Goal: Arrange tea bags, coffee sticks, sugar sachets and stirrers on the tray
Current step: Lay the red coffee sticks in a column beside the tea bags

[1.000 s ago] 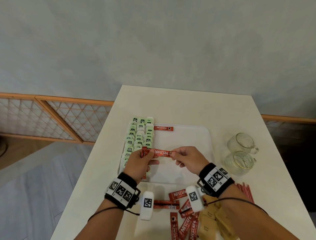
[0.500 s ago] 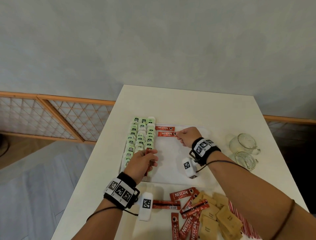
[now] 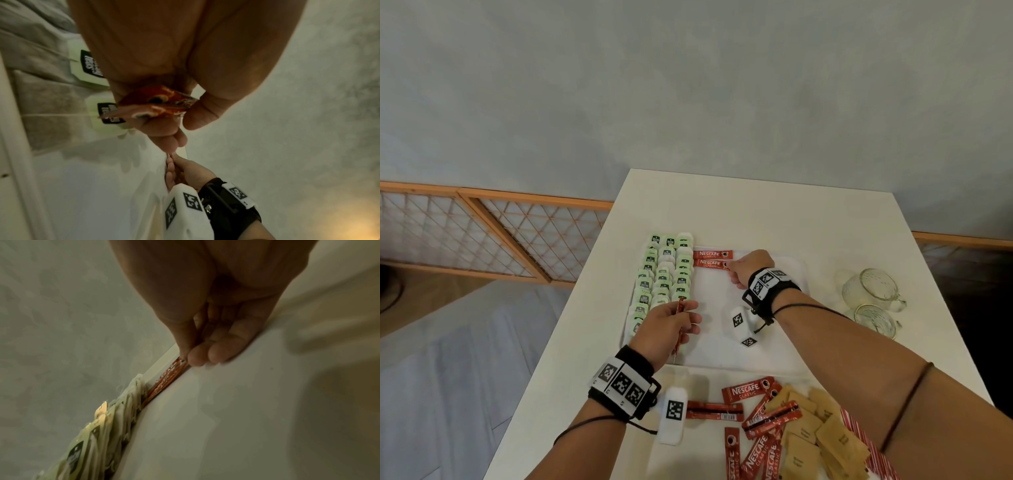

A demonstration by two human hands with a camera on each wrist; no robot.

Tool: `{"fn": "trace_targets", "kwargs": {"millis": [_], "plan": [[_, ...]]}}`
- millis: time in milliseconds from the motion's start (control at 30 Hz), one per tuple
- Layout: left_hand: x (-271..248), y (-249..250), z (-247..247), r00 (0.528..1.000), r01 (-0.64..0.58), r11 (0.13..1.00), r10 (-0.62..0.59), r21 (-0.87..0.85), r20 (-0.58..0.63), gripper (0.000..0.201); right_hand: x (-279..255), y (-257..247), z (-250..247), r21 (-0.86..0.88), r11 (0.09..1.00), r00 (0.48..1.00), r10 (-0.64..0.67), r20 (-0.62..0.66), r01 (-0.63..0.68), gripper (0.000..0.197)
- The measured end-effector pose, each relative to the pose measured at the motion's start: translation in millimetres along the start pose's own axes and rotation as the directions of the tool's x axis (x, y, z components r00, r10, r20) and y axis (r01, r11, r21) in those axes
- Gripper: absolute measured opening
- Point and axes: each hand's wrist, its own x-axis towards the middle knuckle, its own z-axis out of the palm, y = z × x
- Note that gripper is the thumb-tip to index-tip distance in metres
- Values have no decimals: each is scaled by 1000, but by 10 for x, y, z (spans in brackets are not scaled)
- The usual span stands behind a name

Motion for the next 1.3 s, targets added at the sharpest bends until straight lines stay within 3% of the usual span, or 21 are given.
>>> {"fn": "trace_targets", "kwargs": {"millis": [200, 433, 600, 800, 1100, 1200, 1300], "plan": [[-34, 2, -7, 999, -10, 1000, 10, -2, 42, 38, -5, 10, -7, 8, 1000, 1000, -15, -9, 15, 30], [-74, -1, -12, 994, -34, 998, 39, -45, 106, 20, -120, 12, -69, -24, 997, 998, -67, -10, 67, 20], [-82, -3, -19, 994, -32, 999, 35, -30, 107, 21, -144, 57, -113, -71, 995, 998, -62, 23, 63, 12], [-105, 26, -11, 993, -33, 999, 37, -32, 111, 20, -96, 15, -101, -118, 992, 999, -33, 7, 34, 22], [-104, -8, -46, 994, -30, 999, 32, -17, 100, 22, -124, -39, -110, -60, 998, 1000, -12, -9, 11, 18], [-109, -7, -48, 995, -34, 999, 33, 4, 91, 24, -258, -57, -100, -27, 998, 996, -61, 59, 62, 23], [-111, -3, -38, 996, -44, 999, 41, 24, 85, 26, -489, -55, -97, -17, 987, 961, -151, 230, 160, 21]]}}
